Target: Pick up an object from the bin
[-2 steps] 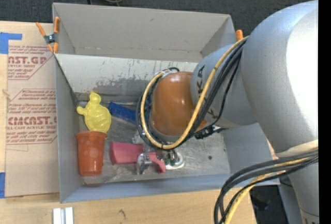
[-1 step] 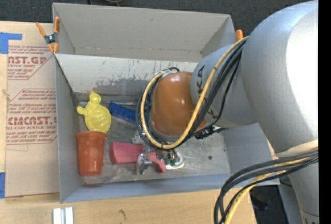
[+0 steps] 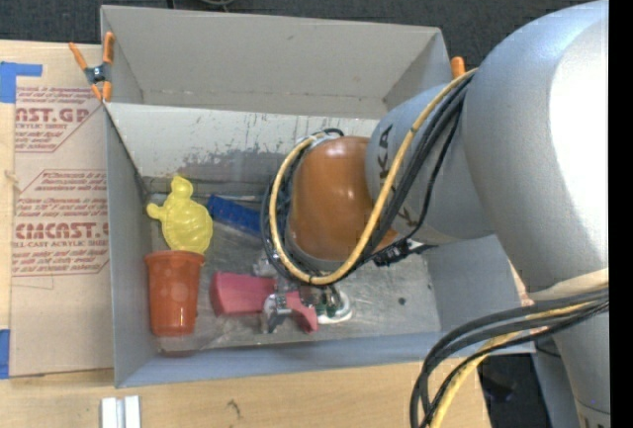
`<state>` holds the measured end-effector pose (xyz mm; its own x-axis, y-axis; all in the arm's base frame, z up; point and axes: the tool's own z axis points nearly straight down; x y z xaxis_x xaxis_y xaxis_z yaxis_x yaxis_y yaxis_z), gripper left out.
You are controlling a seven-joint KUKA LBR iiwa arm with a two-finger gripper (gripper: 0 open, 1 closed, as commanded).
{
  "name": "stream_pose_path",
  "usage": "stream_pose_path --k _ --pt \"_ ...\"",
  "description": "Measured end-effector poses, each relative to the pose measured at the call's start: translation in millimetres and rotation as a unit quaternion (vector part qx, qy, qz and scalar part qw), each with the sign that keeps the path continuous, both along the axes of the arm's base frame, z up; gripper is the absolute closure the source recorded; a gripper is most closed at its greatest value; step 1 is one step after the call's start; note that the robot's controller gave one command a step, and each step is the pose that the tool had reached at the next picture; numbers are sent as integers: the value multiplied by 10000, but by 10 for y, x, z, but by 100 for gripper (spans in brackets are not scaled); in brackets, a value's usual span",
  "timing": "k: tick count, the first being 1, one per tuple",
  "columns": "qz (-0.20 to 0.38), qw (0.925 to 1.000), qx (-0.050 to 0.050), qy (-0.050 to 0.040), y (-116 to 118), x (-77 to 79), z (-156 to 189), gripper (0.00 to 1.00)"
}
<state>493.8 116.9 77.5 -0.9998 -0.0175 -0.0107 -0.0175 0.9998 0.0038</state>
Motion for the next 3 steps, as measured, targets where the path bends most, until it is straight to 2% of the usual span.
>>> stream_pose_path --k 1,3 --pt "5 10000 -19 67 -7 -31 89 100" --pt "4 10000 -20 68 -6 -32 189 100"
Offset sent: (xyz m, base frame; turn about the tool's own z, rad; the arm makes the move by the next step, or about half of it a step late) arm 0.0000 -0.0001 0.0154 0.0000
